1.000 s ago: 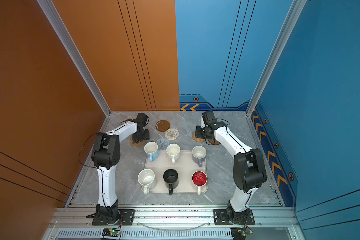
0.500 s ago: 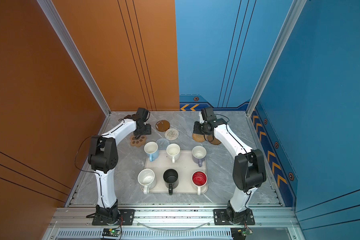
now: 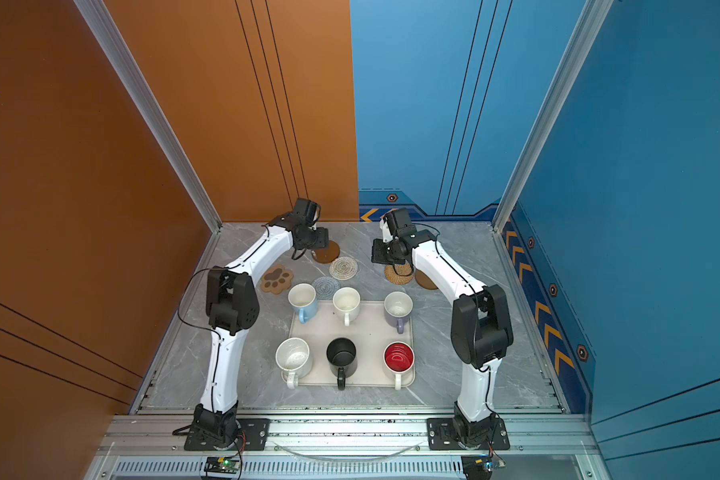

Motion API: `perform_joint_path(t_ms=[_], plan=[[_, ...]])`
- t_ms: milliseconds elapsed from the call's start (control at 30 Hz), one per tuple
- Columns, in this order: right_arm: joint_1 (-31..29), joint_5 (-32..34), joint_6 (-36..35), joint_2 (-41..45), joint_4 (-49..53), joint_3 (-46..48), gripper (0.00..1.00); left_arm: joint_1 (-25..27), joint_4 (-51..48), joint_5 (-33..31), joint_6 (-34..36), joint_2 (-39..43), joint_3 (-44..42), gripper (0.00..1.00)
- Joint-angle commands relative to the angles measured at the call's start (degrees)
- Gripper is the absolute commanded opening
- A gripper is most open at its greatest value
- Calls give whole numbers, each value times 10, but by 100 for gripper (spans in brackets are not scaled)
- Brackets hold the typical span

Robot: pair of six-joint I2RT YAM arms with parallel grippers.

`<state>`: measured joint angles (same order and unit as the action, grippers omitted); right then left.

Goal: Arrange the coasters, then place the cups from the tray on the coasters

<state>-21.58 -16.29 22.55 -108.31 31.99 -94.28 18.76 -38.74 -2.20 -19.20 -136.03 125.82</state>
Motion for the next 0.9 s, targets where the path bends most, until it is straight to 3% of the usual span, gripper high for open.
perform_joint_path(t_ms=[0, 267, 867], plan=[[7, 14, 1, 35, 12, 33, 7, 9, -14, 27, -3, -43, 58, 74], [28, 29, 9, 118, 4, 118, 7, 18, -8, 66, -33, -152, 191, 74], [64, 49, 28, 250, 3, 240, 9, 15, 210, 152, -169, -221, 188, 72]])
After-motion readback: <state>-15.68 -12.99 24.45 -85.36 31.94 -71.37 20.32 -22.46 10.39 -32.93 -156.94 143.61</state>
